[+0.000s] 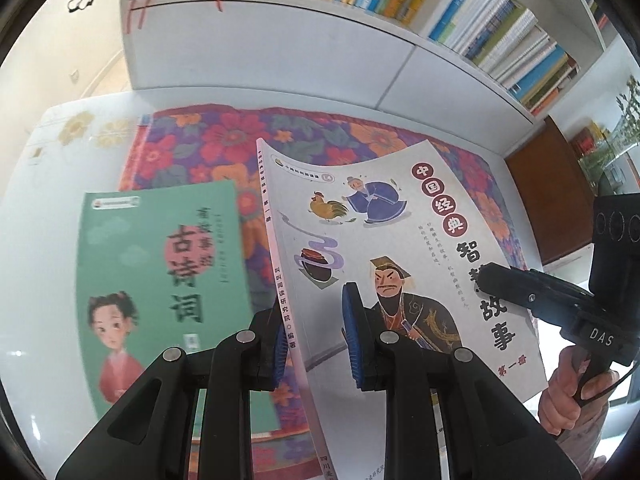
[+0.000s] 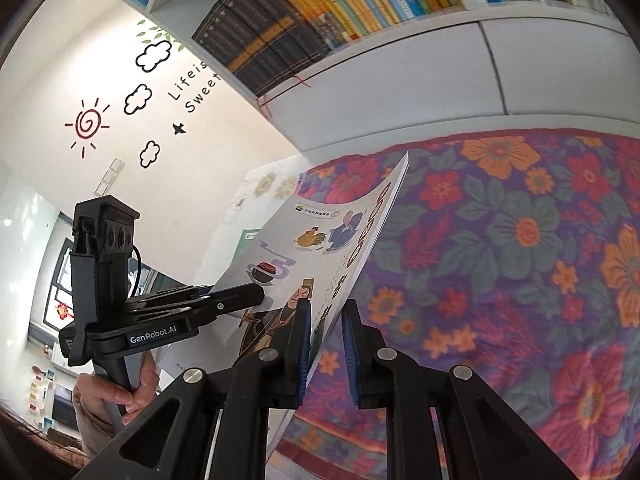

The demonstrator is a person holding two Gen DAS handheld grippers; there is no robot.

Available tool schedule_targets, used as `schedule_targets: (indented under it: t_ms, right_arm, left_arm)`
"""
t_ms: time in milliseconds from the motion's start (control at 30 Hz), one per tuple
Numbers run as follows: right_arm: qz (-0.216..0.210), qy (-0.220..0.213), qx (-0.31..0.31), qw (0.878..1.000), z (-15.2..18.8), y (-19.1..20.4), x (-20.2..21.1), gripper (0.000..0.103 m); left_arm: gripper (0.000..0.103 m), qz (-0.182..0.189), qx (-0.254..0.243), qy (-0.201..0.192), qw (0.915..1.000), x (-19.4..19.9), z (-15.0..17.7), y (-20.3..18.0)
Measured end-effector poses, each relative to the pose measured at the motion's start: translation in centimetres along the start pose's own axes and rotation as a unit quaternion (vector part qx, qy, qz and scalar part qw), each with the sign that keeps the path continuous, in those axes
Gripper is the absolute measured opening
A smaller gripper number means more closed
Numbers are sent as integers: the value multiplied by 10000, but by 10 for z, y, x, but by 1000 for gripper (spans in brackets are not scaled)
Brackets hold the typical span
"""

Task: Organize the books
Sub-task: 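Carry the white book to the standing row with the left tool, then stand the white book against the green book with the left tool while the right tool steadies it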

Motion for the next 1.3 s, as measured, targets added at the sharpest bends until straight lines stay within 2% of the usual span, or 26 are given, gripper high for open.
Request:
schedule_targets:
  t_ms: [433, 767, 1067, 1133, 1300]
  right_arm:
    - [-325, 156, 364, 9987, -28, 52, -58, 15]
    - [-604, 391, 406, 9966, -33, 81, -107, 16]
    - [-645, 510, 220, 9964, -24, 82, -132, 16]
    - [-675, 559, 120, 9961, -17, 77, -137, 16]
    - [-723, 739, -214, 9944, 2, 65, -155, 16]
  left_arm:
    - [22, -215, 430, -250, 9985, 25, -16, 73]
    - [24, -240, 706, -340, 9966, 30, -18, 129]
    - [27, -176, 952, -273, 9949, 12, -11, 157]
    - [31, -252, 1093, -245, 9934, 5, -11, 165]
    - [31, -368, 1183, -159, 9922, -5, -4, 177]
Point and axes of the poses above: each gripper's, at about its wrist camera, not at the fingertips, and x roughly against the way its jaws point, y to its left, z to its underside, the point moved 6 cm from there along -x, roughly the way its jaws point, and after that the axes turned 11 degrees about x, right-handed, at the moved point
